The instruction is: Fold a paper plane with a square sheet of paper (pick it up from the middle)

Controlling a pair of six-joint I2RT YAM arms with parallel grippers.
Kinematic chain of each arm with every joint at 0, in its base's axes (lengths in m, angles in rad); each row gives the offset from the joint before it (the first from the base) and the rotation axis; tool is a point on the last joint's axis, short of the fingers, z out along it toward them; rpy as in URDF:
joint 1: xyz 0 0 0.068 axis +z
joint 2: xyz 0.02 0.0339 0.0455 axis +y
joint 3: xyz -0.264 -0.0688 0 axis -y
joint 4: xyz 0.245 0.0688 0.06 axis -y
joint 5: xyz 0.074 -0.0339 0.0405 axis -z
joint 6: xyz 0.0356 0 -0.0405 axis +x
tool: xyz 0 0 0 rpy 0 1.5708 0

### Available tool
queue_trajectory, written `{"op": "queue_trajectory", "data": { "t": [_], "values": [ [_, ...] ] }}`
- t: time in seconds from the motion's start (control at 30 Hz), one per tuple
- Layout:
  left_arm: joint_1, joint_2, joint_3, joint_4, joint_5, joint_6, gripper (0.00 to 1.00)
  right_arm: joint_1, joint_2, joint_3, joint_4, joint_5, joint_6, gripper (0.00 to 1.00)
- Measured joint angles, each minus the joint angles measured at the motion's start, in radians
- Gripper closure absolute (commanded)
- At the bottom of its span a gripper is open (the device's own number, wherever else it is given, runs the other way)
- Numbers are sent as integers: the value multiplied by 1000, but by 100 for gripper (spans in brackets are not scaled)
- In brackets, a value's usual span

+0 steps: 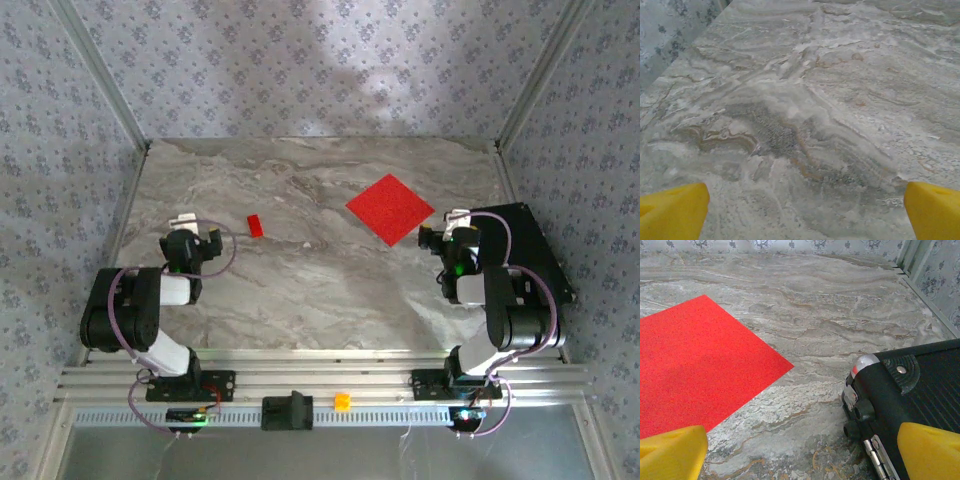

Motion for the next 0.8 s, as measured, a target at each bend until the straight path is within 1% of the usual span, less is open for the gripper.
{"op": "queue_trajectory", "data": {
  "t": [0.3,0.8],
  "values": [
    [0,0,4,0,23,7,0,0,0,0,0,0,0,1],
    [0,0,4,0,24,7,0,0,0,0,0,0,0,1]
  ]
}}
